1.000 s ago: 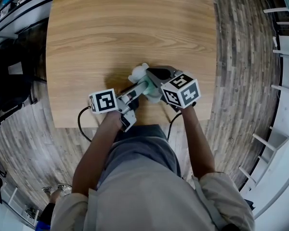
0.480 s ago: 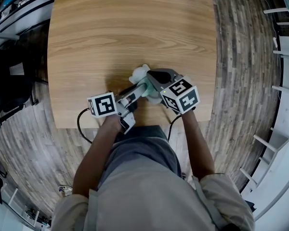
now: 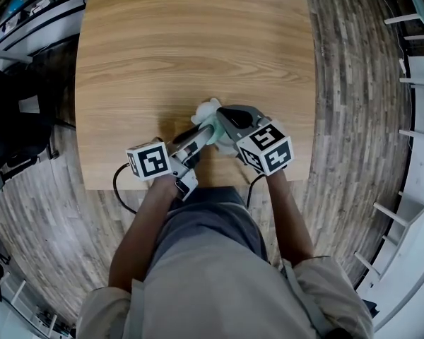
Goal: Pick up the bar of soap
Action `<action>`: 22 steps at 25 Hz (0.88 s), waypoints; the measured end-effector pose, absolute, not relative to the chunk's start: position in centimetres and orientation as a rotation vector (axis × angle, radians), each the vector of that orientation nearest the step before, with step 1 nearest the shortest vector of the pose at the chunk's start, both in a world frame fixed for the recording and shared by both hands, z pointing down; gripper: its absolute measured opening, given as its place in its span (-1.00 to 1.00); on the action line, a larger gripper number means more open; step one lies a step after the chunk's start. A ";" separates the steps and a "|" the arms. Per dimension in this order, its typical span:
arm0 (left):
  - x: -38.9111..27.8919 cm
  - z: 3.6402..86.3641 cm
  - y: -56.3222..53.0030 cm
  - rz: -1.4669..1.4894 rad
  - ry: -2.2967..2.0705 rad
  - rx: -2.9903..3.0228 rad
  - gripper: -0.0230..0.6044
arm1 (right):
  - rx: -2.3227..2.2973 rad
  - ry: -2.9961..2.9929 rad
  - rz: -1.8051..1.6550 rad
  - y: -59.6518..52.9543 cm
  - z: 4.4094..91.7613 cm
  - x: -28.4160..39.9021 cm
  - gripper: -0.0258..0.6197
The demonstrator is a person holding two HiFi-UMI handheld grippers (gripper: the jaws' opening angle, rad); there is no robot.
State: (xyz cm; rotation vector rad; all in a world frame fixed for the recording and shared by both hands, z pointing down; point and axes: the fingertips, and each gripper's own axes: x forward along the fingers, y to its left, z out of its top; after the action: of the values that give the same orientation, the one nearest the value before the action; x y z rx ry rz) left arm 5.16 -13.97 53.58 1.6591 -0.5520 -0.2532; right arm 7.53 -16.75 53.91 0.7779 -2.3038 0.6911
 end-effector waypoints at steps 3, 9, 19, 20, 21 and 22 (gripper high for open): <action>4.9 52.8 -14.4 -0.240 -0.570 1.713 -0.52 | 0.795 -2.322 0.670 -16.9 53.1 7.4 -0.92; 4.4 50.5 -15.0 -0.217 -0.606 1.810 -0.52 | 0.842 -2.355 0.627 -17.1 50.9 7.2 -0.92; 3.1 46.4 -15.9 -0.150 -0.700 2.015 -0.53 | 0.999 -2.428 0.544 -17.6 46.4 6.7 -0.92; 3.0 45.9 -16.1 -0.143 -0.710 2.036 -0.53 | 1.014 -2.434 0.534 -17.7 45.9 6.7 -0.92; 2.9 45.5 -16.2 -0.136 -0.722 2.059 -0.53 | 1.028 -2.439 0.522 -17.9 45.5 6.7 -0.92; 2.6 45.1 -16.3 -0.129 -0.735 2.081 -0.53 | 1.040 -2.445 0.511 -17.9 45.1 6.5 -0.92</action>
State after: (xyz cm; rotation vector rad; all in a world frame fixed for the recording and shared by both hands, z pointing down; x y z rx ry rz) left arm 2.60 -16.35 45.11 2.0809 -0.7349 -0.1288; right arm 6.53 -17.94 45.06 1.0402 -2.4445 0.5106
